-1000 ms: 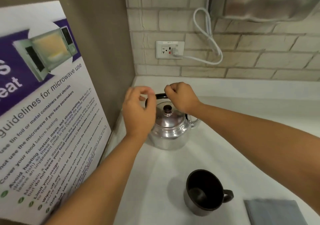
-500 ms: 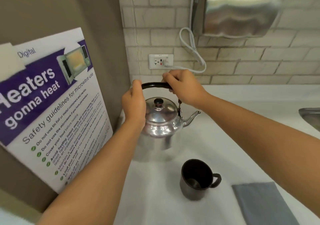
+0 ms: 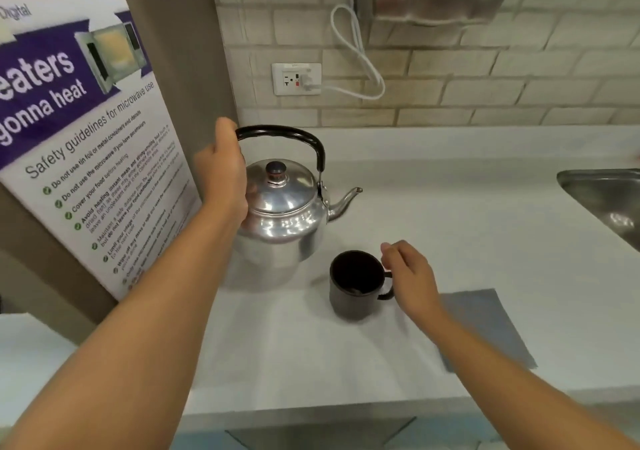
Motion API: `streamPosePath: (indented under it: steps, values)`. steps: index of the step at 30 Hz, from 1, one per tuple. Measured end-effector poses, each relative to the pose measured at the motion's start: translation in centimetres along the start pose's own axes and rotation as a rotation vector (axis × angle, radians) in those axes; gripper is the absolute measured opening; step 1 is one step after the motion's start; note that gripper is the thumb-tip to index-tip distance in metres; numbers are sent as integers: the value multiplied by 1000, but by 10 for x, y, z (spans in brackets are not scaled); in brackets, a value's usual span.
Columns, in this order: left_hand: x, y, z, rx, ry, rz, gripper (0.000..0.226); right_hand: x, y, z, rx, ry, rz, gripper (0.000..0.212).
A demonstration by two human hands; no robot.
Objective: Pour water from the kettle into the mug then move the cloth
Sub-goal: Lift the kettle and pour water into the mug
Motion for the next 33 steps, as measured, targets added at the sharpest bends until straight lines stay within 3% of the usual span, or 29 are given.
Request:
streamPosePath:
  steps: [6, 13, 24, 33]
  values:
    - [10, -18, 2, -13, 6, -30, 40, -16, -11, -20, -101, 197, -34, 43]
    - [23, -34, 7, -5, 82, -92, 34, 3, -2, -27, -44, 192, -76, 48]
    - [13, -52, 12, -201, 291, -59, 48, 18, 16, -33, 15, 140, -53, 45]
    - [-10, -68, -3, -360, 452, -12, 44, 19, 19, -40, 34, 166, -17, 48]
Point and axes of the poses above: each hand's wrist, its own y-axis towards the middle knuckle, its own x-axis out of the back of the hand, z = x × y, the point moved 3 cm from there along y, towards the middle knuckle, and after that the axes turned 11 degrees about x, right-handed, at the moved point
